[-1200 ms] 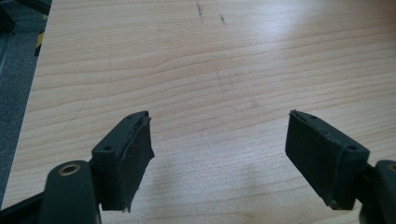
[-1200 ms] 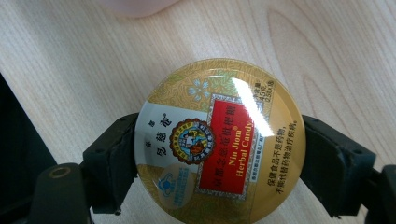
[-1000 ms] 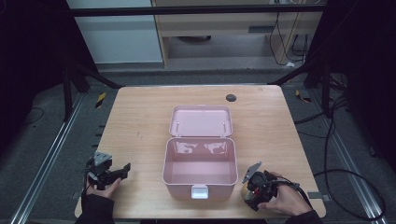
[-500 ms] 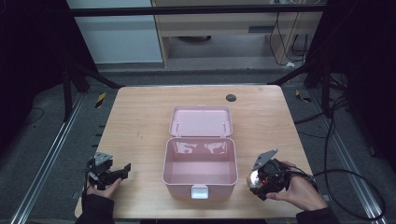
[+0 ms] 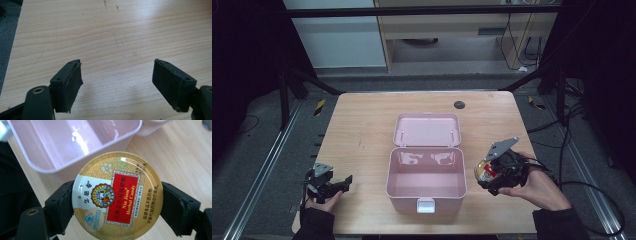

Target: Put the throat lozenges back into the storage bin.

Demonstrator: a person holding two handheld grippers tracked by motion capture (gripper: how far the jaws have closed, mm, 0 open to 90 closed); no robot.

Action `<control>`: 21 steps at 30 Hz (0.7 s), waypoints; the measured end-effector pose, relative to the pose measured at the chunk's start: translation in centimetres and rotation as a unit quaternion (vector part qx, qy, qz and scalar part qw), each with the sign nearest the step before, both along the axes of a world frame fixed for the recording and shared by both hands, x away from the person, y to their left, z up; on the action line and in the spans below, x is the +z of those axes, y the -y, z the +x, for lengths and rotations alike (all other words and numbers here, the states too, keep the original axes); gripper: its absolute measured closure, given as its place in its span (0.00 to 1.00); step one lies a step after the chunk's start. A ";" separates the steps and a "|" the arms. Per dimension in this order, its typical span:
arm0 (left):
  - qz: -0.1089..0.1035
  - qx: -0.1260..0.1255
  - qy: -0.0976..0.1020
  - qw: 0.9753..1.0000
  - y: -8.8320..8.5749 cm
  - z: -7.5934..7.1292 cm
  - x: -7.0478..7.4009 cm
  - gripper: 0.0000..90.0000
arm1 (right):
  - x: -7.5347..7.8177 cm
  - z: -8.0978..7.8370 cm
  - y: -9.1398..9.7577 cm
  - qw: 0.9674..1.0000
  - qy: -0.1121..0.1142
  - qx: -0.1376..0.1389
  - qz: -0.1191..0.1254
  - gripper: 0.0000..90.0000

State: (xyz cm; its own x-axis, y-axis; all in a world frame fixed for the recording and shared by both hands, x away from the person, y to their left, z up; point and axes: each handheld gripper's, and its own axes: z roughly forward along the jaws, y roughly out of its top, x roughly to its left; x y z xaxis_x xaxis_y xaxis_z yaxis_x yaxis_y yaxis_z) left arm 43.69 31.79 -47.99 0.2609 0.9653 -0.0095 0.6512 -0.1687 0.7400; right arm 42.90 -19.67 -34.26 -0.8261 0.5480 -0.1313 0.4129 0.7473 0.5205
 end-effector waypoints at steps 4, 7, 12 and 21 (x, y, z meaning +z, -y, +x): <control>0.001 -0.001 0.000 1.000 0.0 0.0 0.0 0.26 | 1.2 0.4 -0.8 1.000 0.008 0.010 0.004 0.23; 0.000 -0.001 0.000 1.000 0.0 0.0 0.0 0.26 | 2.0 0.7 -1.6 1.000 0.013 0.020 0.005 0.23; 0.000 -0.002 0.000 1.000 0.0 0.0 0.0 0.26 | 3.0 1.3 -3.2 0.999 0.015 0.038 0.003 0.23; -0.002 -0.002 0.001 1.000 0.0 0.0 0.1 0.27 | 4.0 2.3 -6.2 0.997 0.016 0.072 0.000 0.23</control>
